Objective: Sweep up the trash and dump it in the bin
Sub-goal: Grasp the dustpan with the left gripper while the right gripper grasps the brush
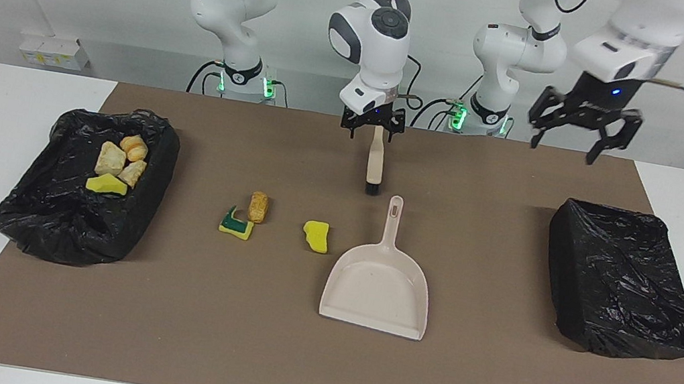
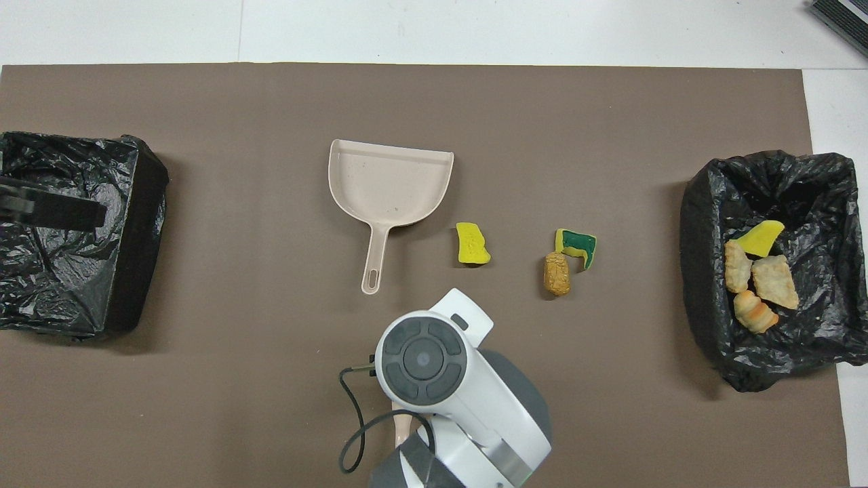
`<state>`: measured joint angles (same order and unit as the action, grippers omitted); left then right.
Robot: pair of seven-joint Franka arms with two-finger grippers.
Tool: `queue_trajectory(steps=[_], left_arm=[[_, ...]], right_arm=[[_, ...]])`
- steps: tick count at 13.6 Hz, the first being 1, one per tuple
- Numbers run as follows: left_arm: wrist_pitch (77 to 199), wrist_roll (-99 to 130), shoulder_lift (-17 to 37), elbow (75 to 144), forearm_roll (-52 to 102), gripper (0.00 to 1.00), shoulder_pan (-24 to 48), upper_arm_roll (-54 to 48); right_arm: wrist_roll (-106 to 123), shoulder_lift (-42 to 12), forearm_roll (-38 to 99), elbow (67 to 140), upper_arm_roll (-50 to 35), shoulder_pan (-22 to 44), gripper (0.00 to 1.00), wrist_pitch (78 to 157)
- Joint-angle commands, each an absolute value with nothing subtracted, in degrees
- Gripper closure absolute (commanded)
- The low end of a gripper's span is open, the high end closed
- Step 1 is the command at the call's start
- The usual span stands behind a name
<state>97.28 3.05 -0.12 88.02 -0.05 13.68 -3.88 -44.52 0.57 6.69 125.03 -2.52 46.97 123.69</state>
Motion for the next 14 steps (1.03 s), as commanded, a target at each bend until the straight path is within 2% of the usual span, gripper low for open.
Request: queue_trajectory(steps=[1, 4, 5, 6, 8, 12, 14], left_arm=[[103.2, 7.8, 2.1, 92.5, -0.1, 0.00, 19.3, -3.0], [111.5, 13.2, 6.9, 95.9, -0.7, 0.00, 24.6, -2.9], [114.3, 15.0, 7.9, 97.8, -1.7, 0.00, 26.2, -2.9], [116.8, 17.0, 9.0, 99.2, -3.1, 0.00, 27.6, -2.9], [122.2, 22.2, 13.3, 100.4, -4.5, 0.00, 30.2, -2.9], [133.5, 22.2, 13.5, 110.4, -4.6, 0.00, 31.0, -2.9], [135.7, 21.6, 14.3, 111.1, -4.7, 0.00, 30.7, -3.1]], right_arm=[[-50.2, 4.1, 8.3, 132.0, -2.5, 51.0, 0.00, 127.6], [-54.3, 0.7, 8.3, 132.4, -2.5, 54.0, 0.00, 130.0], [-54.1, 0.4, 8.4, 132.4, -2.5, 54.1, 0.12, 130.0], [-54.3, 0.3, 8.4, 132.5, -2.5, 54.1, 0.17, 130.0], [-54.4, 0.2, 8.4, 132.5, -2.5, 54.8, 0.21, 129.6], [-53.6, -0.7, 11.0, 132.4, -2.5, 54.9, 0.51, 129.9], [-52.9, -0.7, 12.2, 132.4, -2.5, 54.9, 0.51, 129.9]])
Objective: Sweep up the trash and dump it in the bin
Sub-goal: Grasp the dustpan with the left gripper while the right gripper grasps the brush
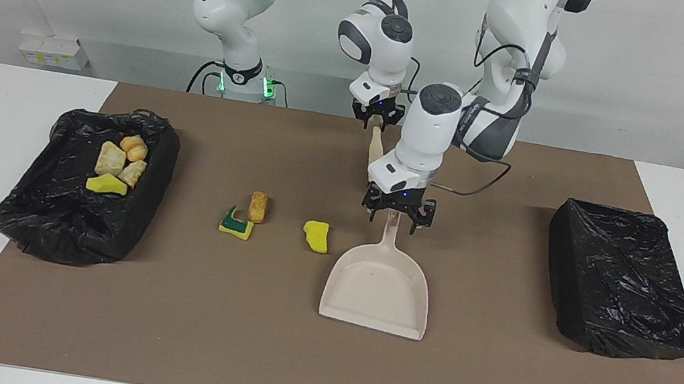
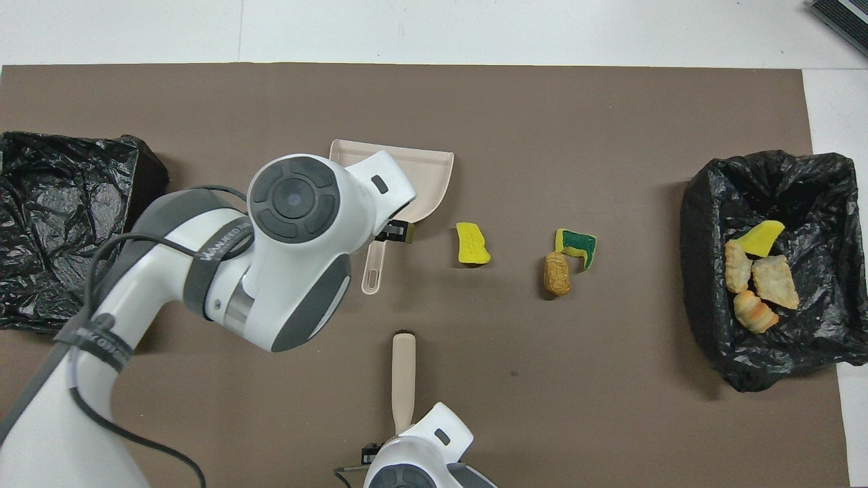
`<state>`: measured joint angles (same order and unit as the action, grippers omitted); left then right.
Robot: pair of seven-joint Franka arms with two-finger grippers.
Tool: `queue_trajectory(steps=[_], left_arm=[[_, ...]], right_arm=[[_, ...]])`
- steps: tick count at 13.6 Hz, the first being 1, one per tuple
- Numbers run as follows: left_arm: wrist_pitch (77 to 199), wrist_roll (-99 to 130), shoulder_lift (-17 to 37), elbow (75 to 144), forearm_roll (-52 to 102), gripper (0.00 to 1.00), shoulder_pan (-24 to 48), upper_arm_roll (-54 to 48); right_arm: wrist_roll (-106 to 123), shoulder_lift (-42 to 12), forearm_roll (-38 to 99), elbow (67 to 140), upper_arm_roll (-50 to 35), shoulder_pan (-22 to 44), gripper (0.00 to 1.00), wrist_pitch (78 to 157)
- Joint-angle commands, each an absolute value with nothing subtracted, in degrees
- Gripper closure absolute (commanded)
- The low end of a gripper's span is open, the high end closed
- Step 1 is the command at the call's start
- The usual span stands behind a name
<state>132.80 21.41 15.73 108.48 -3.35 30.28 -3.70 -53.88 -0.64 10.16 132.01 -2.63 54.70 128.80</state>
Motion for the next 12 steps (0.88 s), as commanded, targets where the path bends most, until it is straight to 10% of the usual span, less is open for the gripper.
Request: queue_trajectory(steps=[1, 4, 6, 12], left_arm=[[136.6, 21.4, 14.5, 111.2, -4.6, 0.00, 30.7, -3.0], [136.1, 17.9, 13.7, 113.3, -4.6, 0.00, 30.3, -3.1], [136.0, 17.7, 13.1, 114.5, -4.6, 0.10, 30.5, -3.1], [134.3, 17.0, 13.2, 113.7, -4.5, 0.82, 30.3, -3.1]], right_arm=[[-52.7, -0.8, 12.5, 132.4, -2.5, 54.9, 0.51, 129.9], [-49.8, -0.8, 12.8, 132.4, -2.5, 54.9, 1.00, 129.6], [-48.9, -2.2, 17.4, 129.7, -2.5, 54.9, 1.00, 128.5], [-45.2, 3.7, 17.1, 127.2, -1.9, 48.3, 1.00, 115.3]])
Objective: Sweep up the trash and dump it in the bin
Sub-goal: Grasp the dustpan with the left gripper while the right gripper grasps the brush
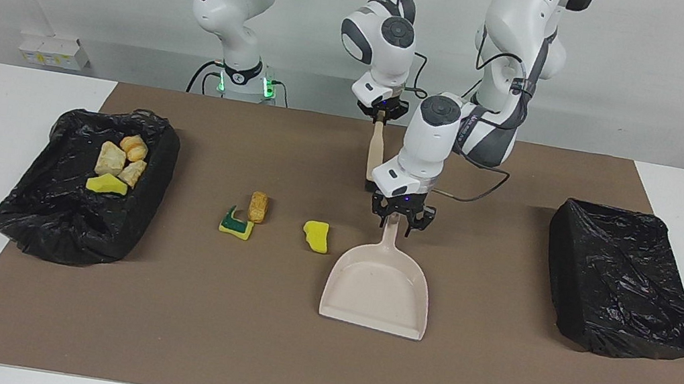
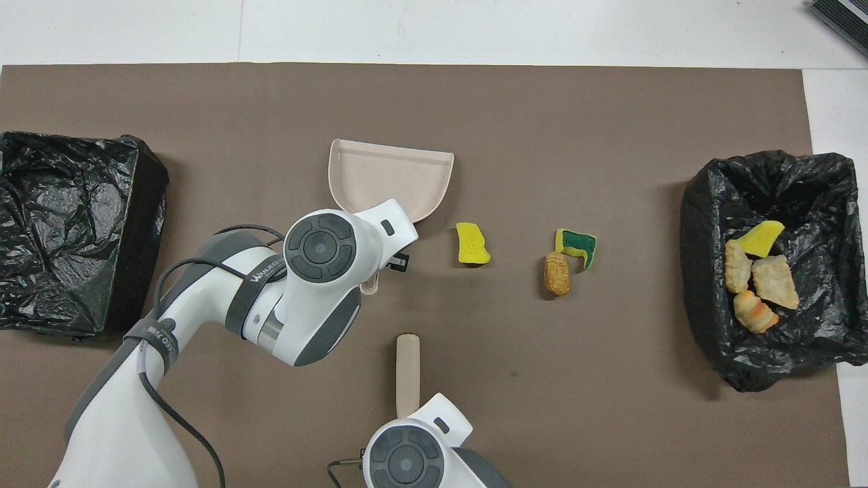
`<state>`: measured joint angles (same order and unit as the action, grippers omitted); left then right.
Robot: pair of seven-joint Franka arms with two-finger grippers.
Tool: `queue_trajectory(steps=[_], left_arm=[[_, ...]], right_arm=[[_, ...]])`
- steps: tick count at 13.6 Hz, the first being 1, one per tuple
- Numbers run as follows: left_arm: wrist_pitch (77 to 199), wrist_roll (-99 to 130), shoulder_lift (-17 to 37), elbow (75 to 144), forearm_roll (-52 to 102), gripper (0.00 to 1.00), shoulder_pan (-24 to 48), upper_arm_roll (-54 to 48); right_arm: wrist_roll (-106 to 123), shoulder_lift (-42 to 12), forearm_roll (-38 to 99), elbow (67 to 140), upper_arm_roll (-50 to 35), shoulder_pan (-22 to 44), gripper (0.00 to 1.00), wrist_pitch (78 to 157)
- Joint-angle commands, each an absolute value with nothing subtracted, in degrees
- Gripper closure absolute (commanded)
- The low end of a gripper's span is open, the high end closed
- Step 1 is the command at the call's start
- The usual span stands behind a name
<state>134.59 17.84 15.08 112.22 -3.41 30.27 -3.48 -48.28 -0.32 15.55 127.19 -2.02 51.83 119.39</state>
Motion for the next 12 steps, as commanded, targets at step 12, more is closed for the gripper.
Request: queue_trajectory(steps=[12], left_arm=[[122.0, -21.3, 8.7, 109.0, -4.5, 1.00, 21.8, -2.5]], right_arm=[[-30.2, 5.7, 4.1, 121.4, -1.8, 26.6, 1.00, 105.3]])
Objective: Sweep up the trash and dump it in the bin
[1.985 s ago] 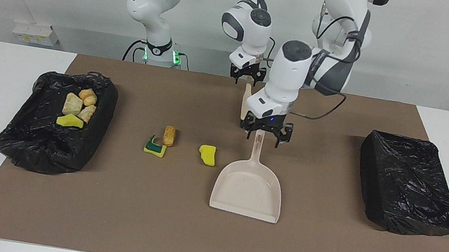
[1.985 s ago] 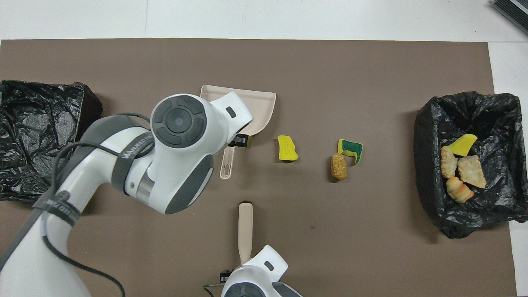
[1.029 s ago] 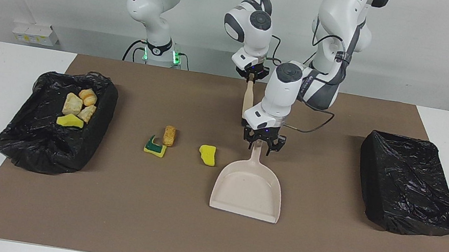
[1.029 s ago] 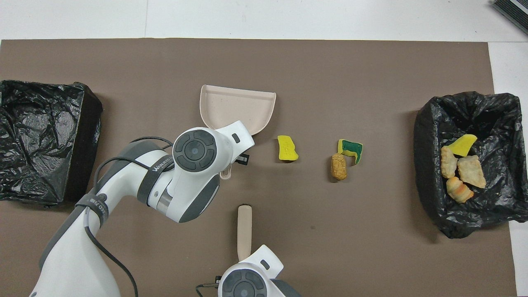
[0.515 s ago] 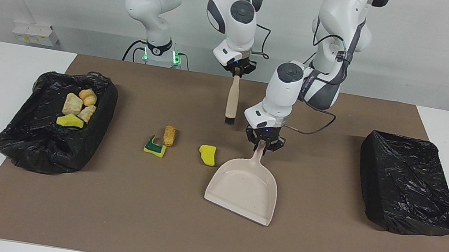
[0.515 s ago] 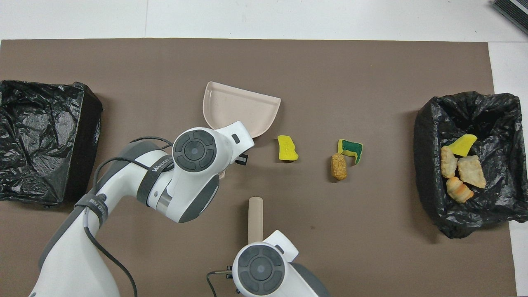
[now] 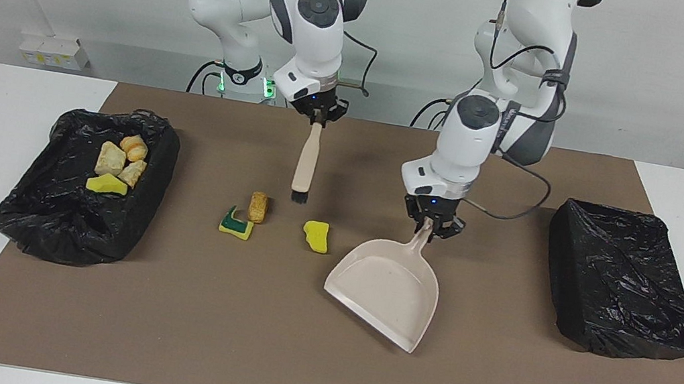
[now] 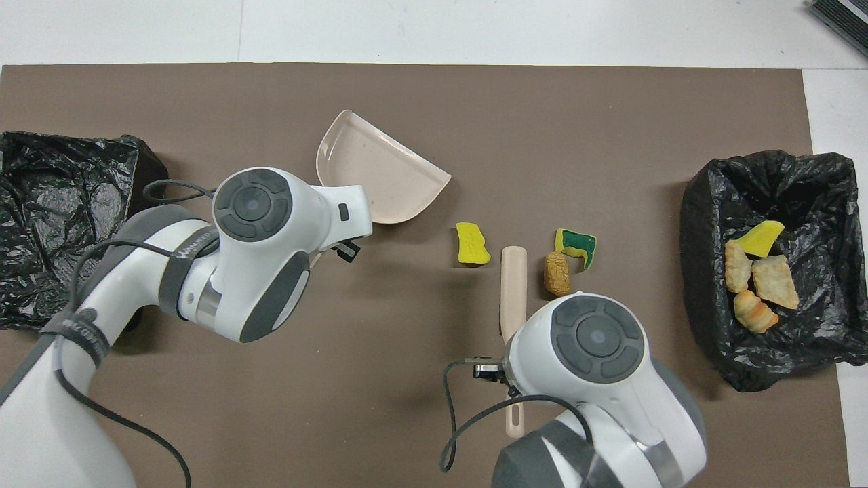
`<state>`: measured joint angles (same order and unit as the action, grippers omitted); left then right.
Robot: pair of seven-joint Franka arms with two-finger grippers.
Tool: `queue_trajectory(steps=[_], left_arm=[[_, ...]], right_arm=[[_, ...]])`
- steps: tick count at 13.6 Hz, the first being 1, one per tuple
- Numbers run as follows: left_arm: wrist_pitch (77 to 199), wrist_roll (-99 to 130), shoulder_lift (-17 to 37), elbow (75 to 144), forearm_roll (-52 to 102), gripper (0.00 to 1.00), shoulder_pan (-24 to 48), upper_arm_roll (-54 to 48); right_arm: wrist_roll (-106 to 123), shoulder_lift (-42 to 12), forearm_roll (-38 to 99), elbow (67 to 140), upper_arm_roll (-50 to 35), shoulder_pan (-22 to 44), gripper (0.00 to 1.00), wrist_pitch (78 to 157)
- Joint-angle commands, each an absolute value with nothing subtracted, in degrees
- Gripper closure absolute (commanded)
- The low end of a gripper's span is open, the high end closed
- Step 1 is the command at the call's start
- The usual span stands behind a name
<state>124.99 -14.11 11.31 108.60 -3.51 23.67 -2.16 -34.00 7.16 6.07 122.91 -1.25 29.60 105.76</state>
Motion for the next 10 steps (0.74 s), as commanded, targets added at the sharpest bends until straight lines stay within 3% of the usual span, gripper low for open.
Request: queue_trajectory(steps=[1, 10], left_arm=[[120.3, -27.8, 8.3, 109.0, -4.5, 1.00, 20.2, -2.5], [120.4, -58.4, 8.0, 113.5, -4.7, 1.00, 16.5, -2.4]], right_arm=[[-28.2, 5.3, 2.8, 121.4, -1.8, 24.2, 1.00, 105.3], [-13.3, 4.3, -4.2, 124.1, -1.8, 10.8, 1.00, 107.0]])
